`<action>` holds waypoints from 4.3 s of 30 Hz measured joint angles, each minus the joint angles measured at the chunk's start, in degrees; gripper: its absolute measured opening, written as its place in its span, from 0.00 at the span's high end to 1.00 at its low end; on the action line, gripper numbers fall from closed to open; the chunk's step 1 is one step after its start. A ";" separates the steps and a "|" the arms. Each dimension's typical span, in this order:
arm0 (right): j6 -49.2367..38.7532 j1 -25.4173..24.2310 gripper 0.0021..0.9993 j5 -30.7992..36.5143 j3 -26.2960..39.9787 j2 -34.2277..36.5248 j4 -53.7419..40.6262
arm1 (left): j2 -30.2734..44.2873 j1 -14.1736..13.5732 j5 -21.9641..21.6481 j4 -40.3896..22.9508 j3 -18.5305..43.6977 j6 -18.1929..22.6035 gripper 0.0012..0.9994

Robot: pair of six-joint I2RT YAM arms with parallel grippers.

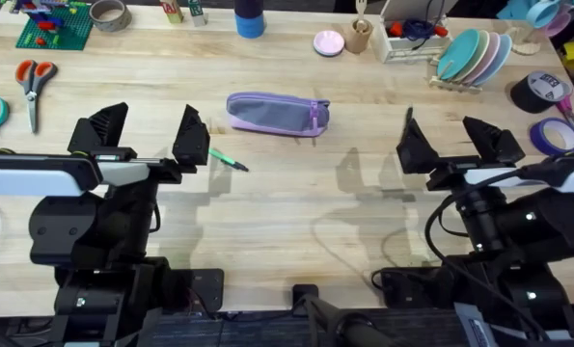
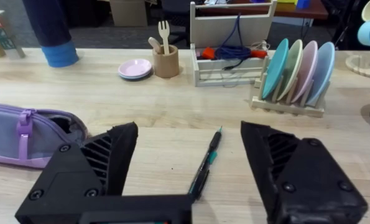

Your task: Unzip the bag, pick up the pens from the table one at a time and place them inside, then zip the bag closed.

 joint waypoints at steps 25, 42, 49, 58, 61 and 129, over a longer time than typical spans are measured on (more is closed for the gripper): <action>0.98 0.00 0.00 0.65 2.90 0.57 -6.27 | 0.06 0.00 -0.44 -9.82 3.98 0.26 0.01; 1.32 0.00 0.00 -3.07 44.61 33.84 -37.93 | 30.36 0.00 -0.42 -28.03 39.67 0.50 0.01; 1.33 0.00 0.00 -4.48 60.93 47.67 -49.98 | 45.69 0.00 0.62 -40.74 57.31 0.51 0.01; 1.33 0.00 0.00 -4.74 72.01 57.16 -57.78 | 58.22 0.00 1.59 -49.22 69.38 0.52 0.01; 1.33 0.00 0.00 -4.85 72.54 58.33 -57.87 | 60.19 0.00 2.39 -49.37 69.75 0.51 0.01; 1.03 0.00 0.00 -4.85 72.57 58.53 -57.88 | 80.92 14.99 48.12 -52.28 69.77 73.81 0.01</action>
